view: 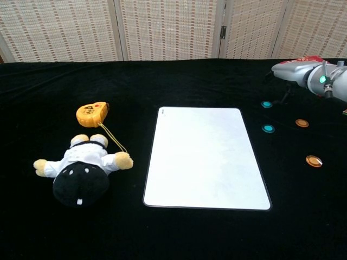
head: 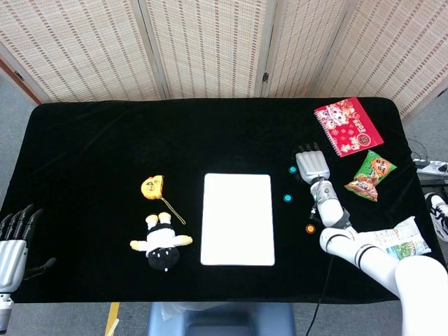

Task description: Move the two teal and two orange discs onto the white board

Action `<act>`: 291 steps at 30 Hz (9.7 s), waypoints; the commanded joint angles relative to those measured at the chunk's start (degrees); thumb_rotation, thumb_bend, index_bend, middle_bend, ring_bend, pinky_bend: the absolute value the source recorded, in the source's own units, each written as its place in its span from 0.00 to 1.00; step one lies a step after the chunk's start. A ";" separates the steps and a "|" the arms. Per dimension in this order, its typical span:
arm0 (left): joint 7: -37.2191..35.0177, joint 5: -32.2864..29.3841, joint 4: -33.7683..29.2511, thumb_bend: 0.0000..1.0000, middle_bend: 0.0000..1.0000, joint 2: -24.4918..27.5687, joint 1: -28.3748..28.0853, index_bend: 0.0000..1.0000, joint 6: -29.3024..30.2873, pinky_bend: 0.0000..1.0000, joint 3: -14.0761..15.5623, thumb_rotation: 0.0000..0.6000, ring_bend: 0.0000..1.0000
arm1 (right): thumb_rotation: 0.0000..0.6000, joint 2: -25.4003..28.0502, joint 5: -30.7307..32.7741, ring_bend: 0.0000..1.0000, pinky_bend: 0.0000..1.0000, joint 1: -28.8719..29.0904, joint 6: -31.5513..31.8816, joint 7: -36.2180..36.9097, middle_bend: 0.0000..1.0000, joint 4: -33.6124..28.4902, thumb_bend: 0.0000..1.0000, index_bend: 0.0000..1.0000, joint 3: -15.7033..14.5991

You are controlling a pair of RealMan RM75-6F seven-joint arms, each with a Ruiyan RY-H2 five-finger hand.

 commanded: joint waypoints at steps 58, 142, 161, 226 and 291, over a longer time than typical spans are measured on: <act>-0.79 -0.11 -0.79 0.13 0.00 0.96 -0.42 0.00 -1.34 0.00 -0.16 1.00 0.01 | 1.00 7.24 -17.37 0.06 0.01 -0.71 10.82 -1.41 0.16 -27.59 0.30 0.46 -5.09; -3.20 0.60 0.51 0.13 0.00 0.61 0.05 0.00 -1.12 0.00 0.55 1.00 0.00 | 1.00 1.83 -18.73 0.06 0.00 -9.60 12.47 4.56 0.17 -12.78 0.30 0.41 -9.08; -3.54 0.51 1.16 0.13 0.00 0.36 0.15 0.00 -1.24 0.00 0.67 1.00 0.00 | 1.00 2.68 -19.73 0.08 0.00 -9.93 13.50 4.79 0.22 -14.33 0.30 0.52 -7.70; -4.88 0.38 2.47 0.13 0.00 -0.36 -0.16 0.00 -1.68 0.00 0.23 1.00 0.00 | 1.00 9.01 -20.32 0.07 0.00 -9.07 21.36 -0.24 0.19 -31.71 0.30 0.28 -7.83; -4.84 2.51 0.92 0.13 0.00 0.20 0.16 0.00 -0.44 0.00 1.18 1.00 0.00 | 1.00 11.50 -39.14 0.09 0.00 -25.47 27.80 12.22 0.22 -23.89 0.30 0.51 -16.26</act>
